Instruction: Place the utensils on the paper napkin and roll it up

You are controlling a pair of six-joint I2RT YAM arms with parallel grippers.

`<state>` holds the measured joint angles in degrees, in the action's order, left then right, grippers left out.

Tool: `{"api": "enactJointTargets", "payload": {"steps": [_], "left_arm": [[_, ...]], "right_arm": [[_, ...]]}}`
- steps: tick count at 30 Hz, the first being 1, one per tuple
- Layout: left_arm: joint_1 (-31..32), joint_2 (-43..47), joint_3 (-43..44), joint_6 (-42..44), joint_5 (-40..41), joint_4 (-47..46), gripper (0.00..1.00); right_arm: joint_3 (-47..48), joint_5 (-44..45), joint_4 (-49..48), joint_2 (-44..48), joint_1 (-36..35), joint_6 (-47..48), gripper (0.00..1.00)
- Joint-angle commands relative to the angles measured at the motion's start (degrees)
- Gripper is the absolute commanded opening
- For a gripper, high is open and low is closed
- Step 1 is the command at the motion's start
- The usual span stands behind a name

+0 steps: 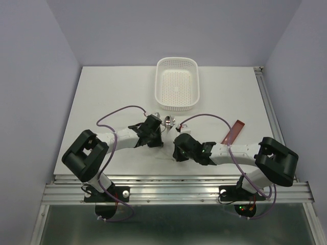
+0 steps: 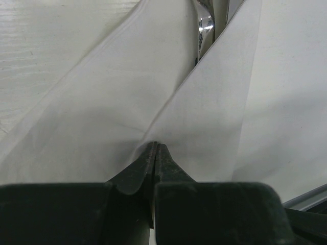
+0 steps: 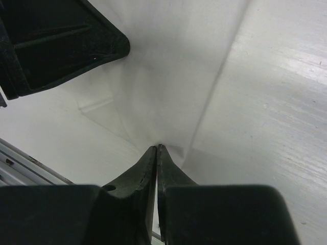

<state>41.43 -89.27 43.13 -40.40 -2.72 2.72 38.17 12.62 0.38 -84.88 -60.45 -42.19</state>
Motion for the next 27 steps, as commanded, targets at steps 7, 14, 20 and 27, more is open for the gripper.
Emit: {"api": "enactJointTargets", "payload": {"steps": [7, 14, 20, 27], "left_arm": [[-0.56, -0.73, 0.02, 1.73, 6.06, 5.54, 0.00], [-0.56, -0.20, -0.24, 1.64, 5.88, 5.28, 0.00], [-0.56, -0.02, -0.42, 1.64, 5.71, 5.28, 0.00], [-0.56, 0.15, -0.16, 1.73, 5.62, 5.45, 0.00]], "right_arm": [[6.65, -1.11, 9.11, 1.91, -0.73, 2.03, 0.08], [3.14, -4.01, 4.01, 0.60, -0.73, 0.98, 0.08], [0.68, -3.57, 1.73, -1.78, -0.73, -0.43, 0.07], [-0.29, -1.64, 2.08, -2.22, -0.73, -0.87, 0.07]]}}
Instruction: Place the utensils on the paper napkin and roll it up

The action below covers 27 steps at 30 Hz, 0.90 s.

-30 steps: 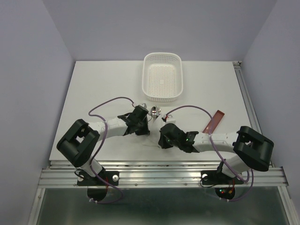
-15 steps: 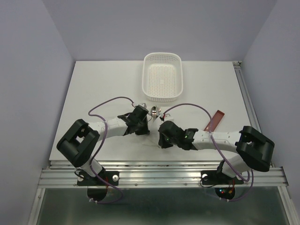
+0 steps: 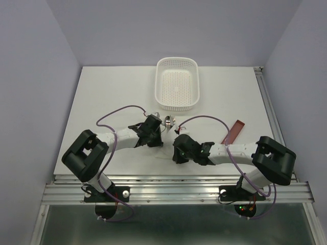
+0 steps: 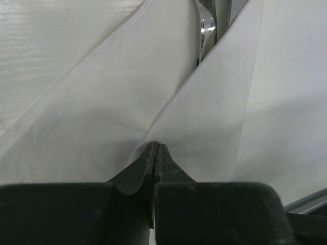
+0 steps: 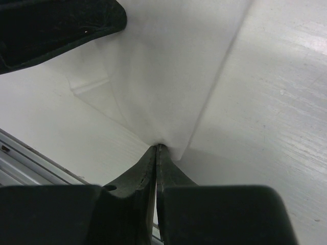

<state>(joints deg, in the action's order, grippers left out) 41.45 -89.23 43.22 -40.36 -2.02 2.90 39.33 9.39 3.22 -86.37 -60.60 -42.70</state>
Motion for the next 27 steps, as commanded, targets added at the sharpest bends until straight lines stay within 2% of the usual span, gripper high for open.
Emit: {"api": "enactJointTargets", "payload": {"steps": [1, 9, 14, 16, 20, 27], "left_arm": [[-0.58, 0.11, -0.24, 1.77, 5.01, 5.28, 0.00], [-0.67, 0.02, -0.42, 1.69, 5.27, 5.37, 0.00], [-0.67, 0.73, -1.47, 1.42, 5.19, 4.84, 0.00], [-0.67, 1.16, -2.00, 1.16, 5.01, 4.58, 0.00], [-0.67, 1.52, -2.53, 0.72, 4.31, 3.43, 0.00], [-0.67, 1.87, -3.40, 0.81, 3.43, 2.56, 0.00]], "right_arm": [[-1.54, 1.69, -0.94, -0.64, -0.57, -0.54, 0.07], [-2.24, 2.39, -0.24, -1.35, -0.57, -1.42, 0.07], [2.23, 3.00, 4.25, 4.10, -0.57, -2.48, 0.09], [3.73, 6.59, 6.26, 6.65, -0.31, -2.48, 0.10], [9.61, 11.08, 8.73, 4.72, 2.67, 0.07, 0.10], [14.36, 14.86, 3.99, -0.46, 6.98, 2.88, 0.11]]}}
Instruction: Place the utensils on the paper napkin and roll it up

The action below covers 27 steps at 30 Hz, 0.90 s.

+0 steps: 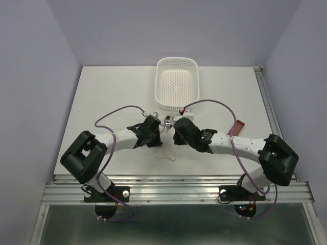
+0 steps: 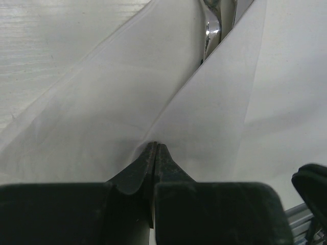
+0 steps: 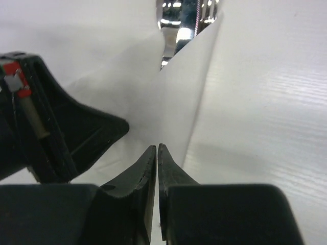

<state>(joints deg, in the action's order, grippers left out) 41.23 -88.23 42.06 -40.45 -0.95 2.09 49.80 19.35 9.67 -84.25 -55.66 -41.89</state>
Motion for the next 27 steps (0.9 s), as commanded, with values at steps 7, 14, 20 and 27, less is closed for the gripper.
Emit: {"api": "enactJointTargets", "payload": {"steps": [7, 14, 20, 27], "left_arm": [[-0.45, 1.39, -3.48, 0.89, 1.48, 2.40, 0.00], [-0.45, 2.27, -4.79, 0.72, 1.30, 2.04, 0.00], [-0.45, 5.25, -6.47, -0.07, 1.22, 2.04, 0.00], [-0.45, 6.84, -7.87, -0.69, -0.28, 2.04, 0.00]], "right_arm": [[4.34, -0.28, -8.53, -9.61, 4.24, 3.31, 0.12], [3.28, -0.98, -9.85, -8.92, 4.24, 3.12, 0.12], [8.29, -2.83, -7.21, -9.08, 3.63, 4.01, 0.11], [12.95, -2.22, -6.51, -15.50, -0.84, 2.25, 0.10]]}}
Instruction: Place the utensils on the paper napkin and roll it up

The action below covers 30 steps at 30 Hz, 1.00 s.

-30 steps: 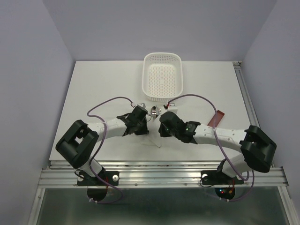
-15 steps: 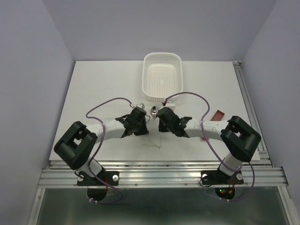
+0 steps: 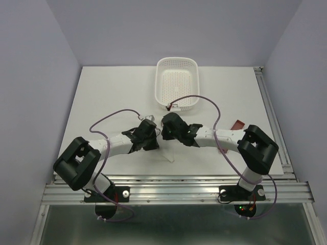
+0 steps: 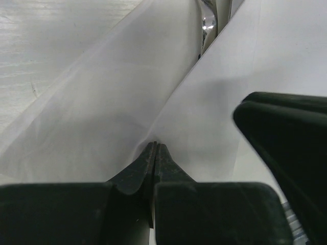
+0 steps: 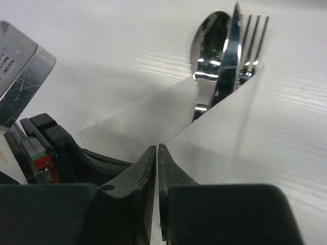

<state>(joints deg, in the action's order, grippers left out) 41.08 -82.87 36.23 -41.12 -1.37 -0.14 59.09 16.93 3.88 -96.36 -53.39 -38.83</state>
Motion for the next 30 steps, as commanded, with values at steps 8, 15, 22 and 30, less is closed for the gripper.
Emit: {"api": "enactJointTargets", "payload": {"steps": [8, 15, 22, 30], "left_arm": [[-0.30, 2.36, -2.83, -0.45, 0.40, 4.36, 0.00], [-0.30, 2.10, -2.83, -0.80, 0.58, 4.36, 0.00], [-0.39, 2.45, -2.65, -1.76, 0.66, 4.36, 0.00], [-0.91, 4.03, -1.34, -1.86, 0.93, 6.03, 0.00]], "right_arm": [[6.83, 6.80, 6.14, -8.23, -5.85, -4.94, 0.09], [7.35, 9.61, 9.12, -8.41, -6.20, -6.43, 0.08], [8.41, 10.32, 12.20, -10.43, -6.20, -7.31, 0.06], [5.51, 9.26, 12.11, -11.66, -6.20, -9.16, 0.05]]}}
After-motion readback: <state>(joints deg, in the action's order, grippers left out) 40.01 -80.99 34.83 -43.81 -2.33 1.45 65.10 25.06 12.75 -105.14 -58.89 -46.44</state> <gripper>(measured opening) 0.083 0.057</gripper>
